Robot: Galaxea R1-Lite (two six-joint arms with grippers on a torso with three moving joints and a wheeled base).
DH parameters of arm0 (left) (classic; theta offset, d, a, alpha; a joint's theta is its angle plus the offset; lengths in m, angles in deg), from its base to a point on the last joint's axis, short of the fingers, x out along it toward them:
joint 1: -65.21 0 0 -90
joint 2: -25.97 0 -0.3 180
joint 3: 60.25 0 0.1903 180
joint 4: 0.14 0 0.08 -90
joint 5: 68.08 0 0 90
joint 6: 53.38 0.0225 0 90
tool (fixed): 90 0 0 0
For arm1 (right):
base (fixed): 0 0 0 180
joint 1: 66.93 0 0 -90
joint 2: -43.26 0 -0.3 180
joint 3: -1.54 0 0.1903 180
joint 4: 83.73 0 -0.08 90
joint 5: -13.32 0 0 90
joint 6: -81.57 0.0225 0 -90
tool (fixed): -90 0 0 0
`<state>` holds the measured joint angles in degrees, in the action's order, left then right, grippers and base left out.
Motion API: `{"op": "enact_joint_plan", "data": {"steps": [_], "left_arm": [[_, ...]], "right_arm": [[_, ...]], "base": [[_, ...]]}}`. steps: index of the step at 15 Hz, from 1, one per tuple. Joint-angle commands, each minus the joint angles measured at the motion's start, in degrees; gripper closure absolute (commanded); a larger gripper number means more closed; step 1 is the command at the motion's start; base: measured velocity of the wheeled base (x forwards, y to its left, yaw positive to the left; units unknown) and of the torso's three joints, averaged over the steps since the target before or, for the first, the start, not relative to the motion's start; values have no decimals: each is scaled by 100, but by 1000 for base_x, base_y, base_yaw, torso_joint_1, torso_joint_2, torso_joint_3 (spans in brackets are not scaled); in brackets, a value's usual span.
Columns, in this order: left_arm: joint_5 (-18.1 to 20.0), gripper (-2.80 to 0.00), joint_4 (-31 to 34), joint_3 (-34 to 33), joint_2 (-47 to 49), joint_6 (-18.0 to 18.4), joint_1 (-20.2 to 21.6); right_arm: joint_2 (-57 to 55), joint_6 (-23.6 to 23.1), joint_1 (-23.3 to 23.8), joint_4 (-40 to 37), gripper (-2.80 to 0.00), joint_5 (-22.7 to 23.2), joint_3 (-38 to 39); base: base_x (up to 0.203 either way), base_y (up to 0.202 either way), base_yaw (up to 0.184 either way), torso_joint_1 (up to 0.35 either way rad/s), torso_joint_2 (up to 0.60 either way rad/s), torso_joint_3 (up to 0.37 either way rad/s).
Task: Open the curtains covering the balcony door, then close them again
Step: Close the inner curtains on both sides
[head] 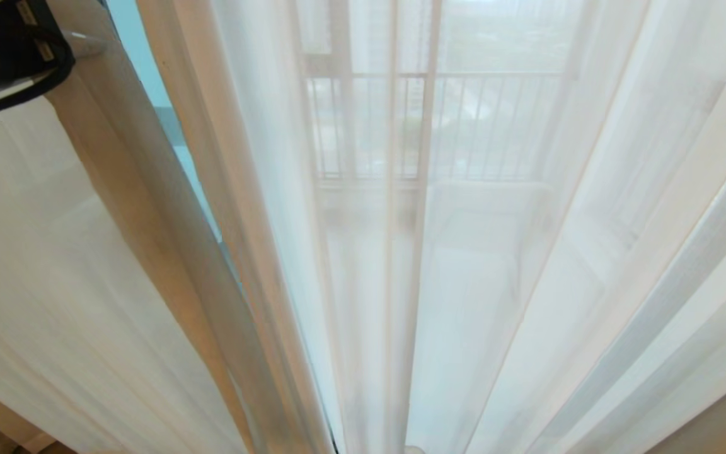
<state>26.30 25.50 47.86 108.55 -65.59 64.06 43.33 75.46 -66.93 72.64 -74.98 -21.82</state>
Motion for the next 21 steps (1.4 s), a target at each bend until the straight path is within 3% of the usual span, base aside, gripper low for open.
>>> {"op": "enact_joint_plan", "data": {"steps": [1, 11, 16, 21], "left_arm": [[-7, 0, -8, -2, 1, -10, 9], [-7, 0, -676, -143, -155, -10, -12], [-16, 0, -988, -85, -292, -10, -587], [-16, 0, -1147, 408, -66, -19, -1415]], "right_arm": [[-7, -4, 0, 0, 0, 5, 0], [-7, -4, 0, 0, 0, 5, 0], [-7, -4, 0, 0, 0, 5, 0], [-7, -4, 0, 0, 0, 5, 0]], "base": [[0, 0, 0, 0, 0, 0], [0, 0, 0, 0, 0, 0], [0, 0, 0, 0, 0, 0], [0, 0, 0, 0, 0, 0]]}}
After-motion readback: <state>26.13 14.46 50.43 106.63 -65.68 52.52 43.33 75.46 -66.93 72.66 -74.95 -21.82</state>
